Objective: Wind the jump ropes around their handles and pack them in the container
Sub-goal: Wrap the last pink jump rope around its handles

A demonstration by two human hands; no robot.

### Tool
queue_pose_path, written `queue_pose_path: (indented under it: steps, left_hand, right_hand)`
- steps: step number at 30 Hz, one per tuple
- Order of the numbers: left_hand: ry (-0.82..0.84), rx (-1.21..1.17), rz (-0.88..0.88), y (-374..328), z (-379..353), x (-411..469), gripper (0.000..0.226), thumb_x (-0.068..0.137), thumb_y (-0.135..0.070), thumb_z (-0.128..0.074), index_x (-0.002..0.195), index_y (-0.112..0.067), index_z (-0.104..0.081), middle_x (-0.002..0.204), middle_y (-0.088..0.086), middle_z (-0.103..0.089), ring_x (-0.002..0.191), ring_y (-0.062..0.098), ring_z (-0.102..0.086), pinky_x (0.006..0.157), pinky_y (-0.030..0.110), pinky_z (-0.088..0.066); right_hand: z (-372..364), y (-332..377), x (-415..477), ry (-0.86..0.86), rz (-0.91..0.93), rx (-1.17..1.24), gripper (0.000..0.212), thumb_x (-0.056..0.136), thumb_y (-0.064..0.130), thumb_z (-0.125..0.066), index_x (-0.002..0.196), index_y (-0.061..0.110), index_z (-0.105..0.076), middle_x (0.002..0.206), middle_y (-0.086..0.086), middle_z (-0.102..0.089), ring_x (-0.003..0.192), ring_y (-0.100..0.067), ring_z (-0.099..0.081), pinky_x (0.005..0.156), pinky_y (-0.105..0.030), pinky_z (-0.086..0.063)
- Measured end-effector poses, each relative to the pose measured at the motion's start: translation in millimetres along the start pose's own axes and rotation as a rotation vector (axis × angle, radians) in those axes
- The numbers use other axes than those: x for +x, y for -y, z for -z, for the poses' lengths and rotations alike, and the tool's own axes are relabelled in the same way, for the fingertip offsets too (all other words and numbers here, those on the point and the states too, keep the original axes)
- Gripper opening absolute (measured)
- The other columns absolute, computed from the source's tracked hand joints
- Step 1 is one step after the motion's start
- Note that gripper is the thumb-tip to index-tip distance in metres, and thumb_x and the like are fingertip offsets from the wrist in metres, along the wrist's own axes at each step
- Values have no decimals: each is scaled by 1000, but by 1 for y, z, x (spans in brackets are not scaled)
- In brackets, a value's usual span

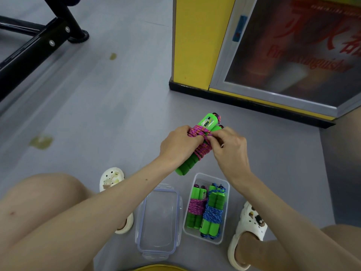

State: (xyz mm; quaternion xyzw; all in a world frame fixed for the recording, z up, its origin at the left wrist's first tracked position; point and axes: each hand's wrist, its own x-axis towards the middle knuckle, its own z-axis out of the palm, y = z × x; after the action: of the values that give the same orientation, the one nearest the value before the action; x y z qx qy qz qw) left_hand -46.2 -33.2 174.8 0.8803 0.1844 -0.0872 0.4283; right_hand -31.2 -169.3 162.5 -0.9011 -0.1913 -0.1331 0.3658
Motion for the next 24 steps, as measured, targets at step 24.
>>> queue_pose_path:
  steps: [24]
  left_hand:
    - [-76,120,9,4,-11,-4,27,90,-42,-45,89,-17,-56,81,0,-62,78,24,-59,69,34,-44]
  right_hand:
    - [-4,-2,2,160,4,84,9,80,1,-68,87,-2,-73,79,-12,-62,65,-19,-58,62,-33,-51]
